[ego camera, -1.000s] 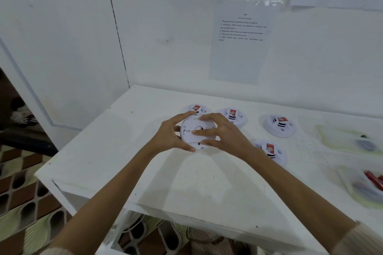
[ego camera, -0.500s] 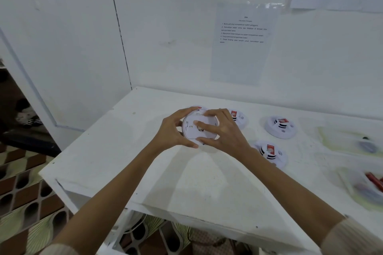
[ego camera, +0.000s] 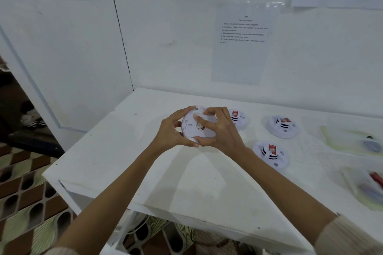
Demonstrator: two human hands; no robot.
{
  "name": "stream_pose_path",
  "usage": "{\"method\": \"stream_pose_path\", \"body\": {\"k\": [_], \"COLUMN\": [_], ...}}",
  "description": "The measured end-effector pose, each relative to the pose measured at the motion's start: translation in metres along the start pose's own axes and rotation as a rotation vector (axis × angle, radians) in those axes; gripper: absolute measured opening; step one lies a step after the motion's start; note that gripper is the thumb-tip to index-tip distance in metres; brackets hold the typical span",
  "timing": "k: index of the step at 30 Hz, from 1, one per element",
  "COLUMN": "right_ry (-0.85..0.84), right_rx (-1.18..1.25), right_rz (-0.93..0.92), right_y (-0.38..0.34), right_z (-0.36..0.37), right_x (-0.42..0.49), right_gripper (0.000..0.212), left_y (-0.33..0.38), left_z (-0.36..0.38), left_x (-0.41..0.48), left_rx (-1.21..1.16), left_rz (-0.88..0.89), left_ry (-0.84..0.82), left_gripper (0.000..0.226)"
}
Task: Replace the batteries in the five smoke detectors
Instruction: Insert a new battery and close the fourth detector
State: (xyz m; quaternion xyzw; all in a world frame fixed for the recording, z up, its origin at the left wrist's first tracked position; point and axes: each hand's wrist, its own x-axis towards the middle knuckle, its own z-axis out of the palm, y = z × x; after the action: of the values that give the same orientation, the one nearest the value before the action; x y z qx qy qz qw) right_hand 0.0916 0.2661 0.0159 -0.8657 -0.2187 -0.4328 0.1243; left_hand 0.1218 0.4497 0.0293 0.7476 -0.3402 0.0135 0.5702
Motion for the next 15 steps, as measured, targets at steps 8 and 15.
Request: {"method": "stream_pose_path", "body": {"k": [8,15], "right_ry": [-0.131,-0.136], "right_rx": [0.142,0.015], "right_rz": [0.067,-0.076], "right_y": [0.004,0.028], "right_z": [-0.014,-0.029], "right_x": [-0.003,-0.014], "right_gripper": [0.044,0.052], "left_y": [-0.001,0.008], "left_z": [-0.001,-0.015], "left_x": [0.004,0.015], "left_rx": [-0.020,-0.106], "left_rz": [-0.045,-0.114], "left_ry": [-0.004,-0.056], "left_gripper": [0.096,0.089]}}
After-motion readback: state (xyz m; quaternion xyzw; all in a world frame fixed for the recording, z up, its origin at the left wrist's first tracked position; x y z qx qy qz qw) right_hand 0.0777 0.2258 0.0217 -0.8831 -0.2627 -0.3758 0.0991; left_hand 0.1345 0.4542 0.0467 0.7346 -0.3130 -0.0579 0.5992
